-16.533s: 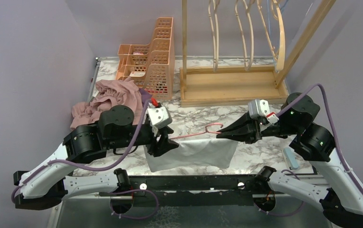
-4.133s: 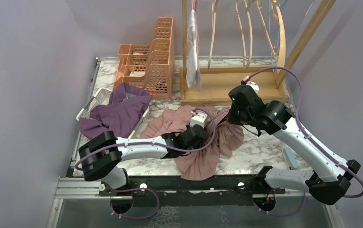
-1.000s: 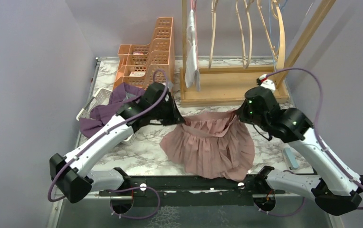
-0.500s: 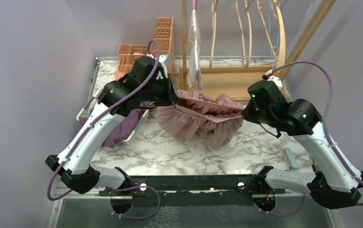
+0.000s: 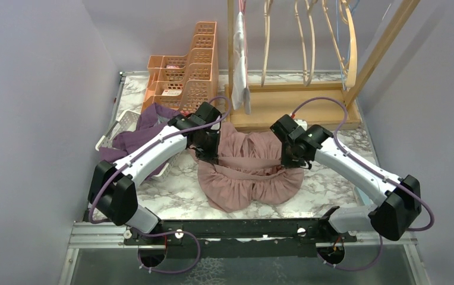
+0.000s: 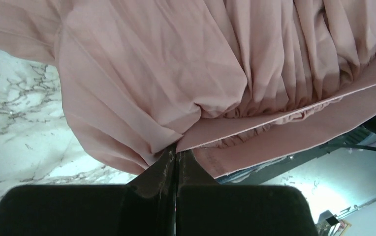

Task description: Place the skirt on the hanger

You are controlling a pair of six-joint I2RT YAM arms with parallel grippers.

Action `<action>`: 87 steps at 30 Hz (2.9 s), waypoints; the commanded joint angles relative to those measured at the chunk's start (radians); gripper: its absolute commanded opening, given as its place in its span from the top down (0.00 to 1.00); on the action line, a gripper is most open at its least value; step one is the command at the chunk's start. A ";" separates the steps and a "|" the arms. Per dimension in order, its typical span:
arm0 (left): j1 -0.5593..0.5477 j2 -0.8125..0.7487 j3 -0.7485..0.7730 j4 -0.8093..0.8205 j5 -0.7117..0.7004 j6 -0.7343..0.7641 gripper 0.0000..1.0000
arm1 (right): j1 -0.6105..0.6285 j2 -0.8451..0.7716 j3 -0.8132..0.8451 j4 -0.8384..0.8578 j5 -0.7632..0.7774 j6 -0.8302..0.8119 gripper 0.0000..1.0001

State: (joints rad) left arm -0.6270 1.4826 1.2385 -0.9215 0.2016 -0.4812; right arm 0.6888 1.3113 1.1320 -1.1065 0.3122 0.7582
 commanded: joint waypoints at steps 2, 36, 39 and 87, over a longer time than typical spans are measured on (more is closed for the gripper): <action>0.023 0.008 -0.056 0.124 0.045 0.035 1.00 | -0.033 0.039 -0.063 0.164 -0.057 -0.081 0.98; 0.073 -0.320 0.025 0.339 -0.060 0.078 0.19 | -0.040 -0.115 0.678 0.238 0.084 -0.419 0.42; 0.073 -0.362 0.015 0.393 -0.067 0.073 0.10 | -0.040 -0.063 0.799 0.252 0.186 -0.470 0.39; 0.073 -0.397 -0.040 0.486 0.090 -0.035 0.09 | -0.836 0.421 1.178 0.402 -0.498 -0.578 0.54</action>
State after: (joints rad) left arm -0.5575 1.1049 1.2057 -0.4587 0.2802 -0.5114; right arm -0.1440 1.7264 2.2948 -0.7097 -0.1303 0.1844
